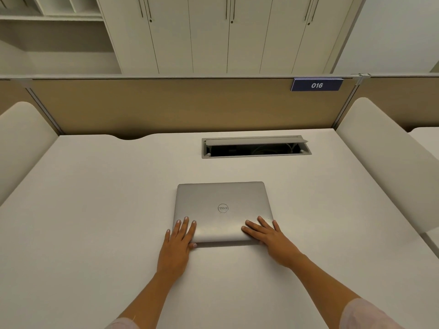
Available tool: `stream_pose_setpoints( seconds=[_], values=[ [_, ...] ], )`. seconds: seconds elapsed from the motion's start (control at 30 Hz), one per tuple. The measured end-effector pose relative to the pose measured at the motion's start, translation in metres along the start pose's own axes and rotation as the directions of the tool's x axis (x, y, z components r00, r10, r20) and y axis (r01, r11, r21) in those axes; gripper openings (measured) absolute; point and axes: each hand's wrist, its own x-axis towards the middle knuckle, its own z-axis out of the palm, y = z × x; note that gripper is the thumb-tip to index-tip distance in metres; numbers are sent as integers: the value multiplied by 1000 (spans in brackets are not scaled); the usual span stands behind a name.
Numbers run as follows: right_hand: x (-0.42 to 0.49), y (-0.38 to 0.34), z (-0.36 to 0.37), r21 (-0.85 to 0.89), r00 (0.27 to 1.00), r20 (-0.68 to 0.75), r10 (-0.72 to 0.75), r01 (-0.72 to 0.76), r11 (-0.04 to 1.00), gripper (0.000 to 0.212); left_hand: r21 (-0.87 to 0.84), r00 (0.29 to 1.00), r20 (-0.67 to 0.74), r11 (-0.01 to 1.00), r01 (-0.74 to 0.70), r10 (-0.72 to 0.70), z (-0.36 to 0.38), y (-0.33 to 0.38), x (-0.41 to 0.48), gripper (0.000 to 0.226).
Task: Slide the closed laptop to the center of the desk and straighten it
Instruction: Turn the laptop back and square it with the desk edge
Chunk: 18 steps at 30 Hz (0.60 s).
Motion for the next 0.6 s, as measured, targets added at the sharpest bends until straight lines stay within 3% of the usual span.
stream_pose_setpoints(
  seconds=[0.3,0.37,0.43,0.6],
  values=[
    [5,4,-2,63,1000,-3,4,-4,998,83,16,1000,23,1000,11,-11,-8,6,1,92],
    [5,2,-1,55,1000,-14,18,-17,998,88,0,999,43,1000,21,-21,-11,7,0,83],
    [4,-3,2,50,998,-30,46,-44,998,93,0,999,29,999,33,-33,-5,4,0,57],
    [-1,-22,15,43,989,-86,124,-121,992,60,-32,998,21,998,61,-60,7,0,-1,61]
  ],
)
